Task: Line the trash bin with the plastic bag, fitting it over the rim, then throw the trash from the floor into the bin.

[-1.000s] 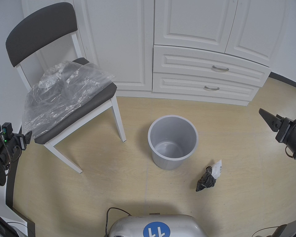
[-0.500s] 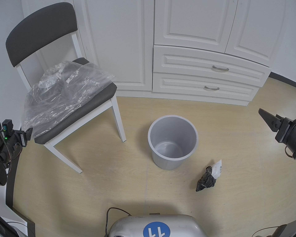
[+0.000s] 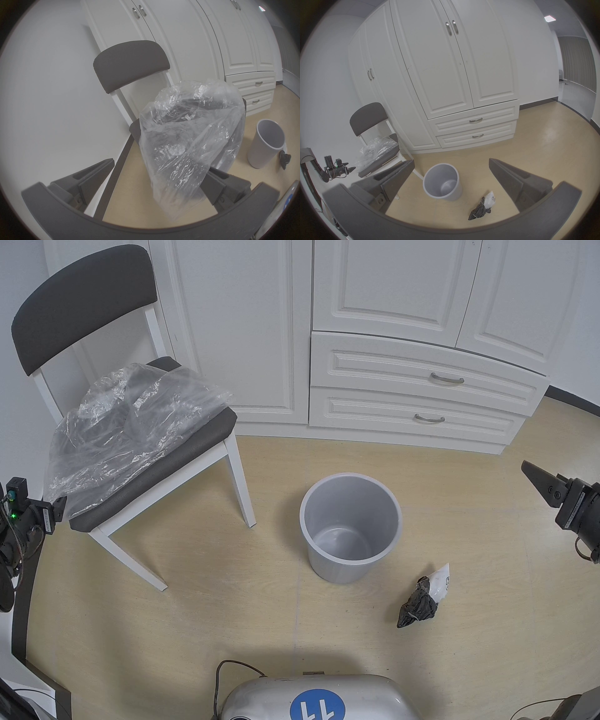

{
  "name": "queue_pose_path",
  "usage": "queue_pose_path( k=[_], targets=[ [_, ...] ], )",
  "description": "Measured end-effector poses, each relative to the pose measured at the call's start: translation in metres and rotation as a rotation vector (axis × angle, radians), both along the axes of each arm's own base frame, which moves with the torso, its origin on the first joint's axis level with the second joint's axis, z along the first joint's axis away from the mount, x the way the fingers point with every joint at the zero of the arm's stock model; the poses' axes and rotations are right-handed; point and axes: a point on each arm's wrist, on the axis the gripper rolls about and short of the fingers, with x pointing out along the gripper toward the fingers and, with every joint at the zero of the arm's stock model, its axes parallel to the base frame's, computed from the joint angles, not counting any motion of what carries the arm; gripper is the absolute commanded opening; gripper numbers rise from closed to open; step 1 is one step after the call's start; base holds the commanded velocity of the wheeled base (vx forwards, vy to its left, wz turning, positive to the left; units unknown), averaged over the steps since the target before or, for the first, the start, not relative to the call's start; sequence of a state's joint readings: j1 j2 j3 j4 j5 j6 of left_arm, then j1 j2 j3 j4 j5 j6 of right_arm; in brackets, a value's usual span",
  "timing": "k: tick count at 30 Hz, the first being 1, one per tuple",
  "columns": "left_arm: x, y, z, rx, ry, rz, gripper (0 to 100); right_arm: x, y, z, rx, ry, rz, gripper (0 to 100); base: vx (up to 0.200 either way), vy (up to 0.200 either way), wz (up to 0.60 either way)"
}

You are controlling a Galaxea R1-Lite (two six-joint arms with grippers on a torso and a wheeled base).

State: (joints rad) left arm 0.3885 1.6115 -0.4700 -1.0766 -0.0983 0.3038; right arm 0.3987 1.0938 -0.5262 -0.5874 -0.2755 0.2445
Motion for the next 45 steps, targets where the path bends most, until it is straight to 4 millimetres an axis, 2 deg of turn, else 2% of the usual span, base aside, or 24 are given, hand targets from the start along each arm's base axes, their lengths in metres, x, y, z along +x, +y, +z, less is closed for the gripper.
queue_pose_path(
  k=[14, 15, 32, 39, 45],
  targets=[
    [0.001, -0.001, 0.000, 0.000, 0.000, -0.006, 100, 0.000, 0.001, -0.001, -0.003, 0.005, 0.011, 100, 0.000, 0.000, 0.00],
    [0.001, -0.001, 0.000, 0.000, 0.000, -0.007, 0, 0.000, 0.002, -0.001, -0.003, 0.005, 0.011, 100, 0.000, 0.000, 0.00],
    [0.003, -0.006, -0.004, -0.006, 0.016, -0.027, 0, 0.000, 0.002, -0.003, -0.007, 0.013, 0.014, 100, 0.000, 0.000, 0.00],
    [-0.004, -0.013, 0.005, 0.014, -0.048, -0.052, 0, -0.001, 0.005, -0.004, -0.008, 0.017, 0.030, 100, 0.000, 0.000, 0.00],
    [-0.008, -0.028, 0.016, 0.035, -0.132, -0.108, 0, 0.000, 0.007, -0.008, -0.017, 0.032, 0.046, 100, 0.000, 0.000, 0.00]
  ],
)
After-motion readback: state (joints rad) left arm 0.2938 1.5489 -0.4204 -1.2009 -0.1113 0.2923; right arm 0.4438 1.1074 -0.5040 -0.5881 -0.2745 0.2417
